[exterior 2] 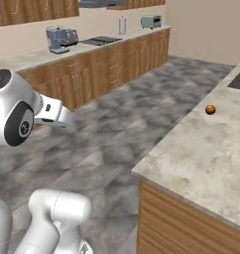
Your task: Place the liquor on the top shelf of the fridge to keep it out of children's reach, and place the orange and mushroom on lower shelves for easy access.
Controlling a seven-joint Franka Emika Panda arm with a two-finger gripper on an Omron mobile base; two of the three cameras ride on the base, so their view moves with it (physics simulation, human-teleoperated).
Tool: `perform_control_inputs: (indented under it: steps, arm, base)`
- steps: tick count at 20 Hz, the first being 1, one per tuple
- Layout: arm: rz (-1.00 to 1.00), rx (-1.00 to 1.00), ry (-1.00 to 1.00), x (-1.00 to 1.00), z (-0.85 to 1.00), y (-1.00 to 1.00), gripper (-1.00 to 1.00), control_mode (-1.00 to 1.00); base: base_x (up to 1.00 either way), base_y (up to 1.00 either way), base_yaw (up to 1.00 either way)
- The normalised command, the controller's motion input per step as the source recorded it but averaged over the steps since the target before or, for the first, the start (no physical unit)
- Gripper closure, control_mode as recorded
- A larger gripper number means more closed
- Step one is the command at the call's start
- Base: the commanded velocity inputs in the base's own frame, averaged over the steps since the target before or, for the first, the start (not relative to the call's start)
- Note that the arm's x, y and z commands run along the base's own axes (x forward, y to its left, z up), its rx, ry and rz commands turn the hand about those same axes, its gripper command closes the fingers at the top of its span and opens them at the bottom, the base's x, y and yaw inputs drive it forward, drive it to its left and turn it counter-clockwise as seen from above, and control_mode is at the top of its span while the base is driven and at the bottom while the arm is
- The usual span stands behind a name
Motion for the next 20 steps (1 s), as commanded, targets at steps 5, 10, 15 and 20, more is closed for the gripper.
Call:
perform_control_inputs:
  steps: [5,10,15,20]
  arm:
    - [0.0,0.0,0.0,0.0,0.0,0.0,-1.0,1.0]
    - [0.0,0.0,0.0,0.0,0.0,0.0,-1.0,1.0]
    - [0.0,0.0,0.0,0.0,0.0,0.0,-1.0,1.0]
    - [0.0,0.0,0.0,0.0,0.0,0.0,-1.0,1.0]
  base:
    - [0.31,0.8,-0.48]
    - [0.49,0.79,-0.46]
    - [0.64,0.62,-0.48]
    - [0.75,0.48,-0.54]
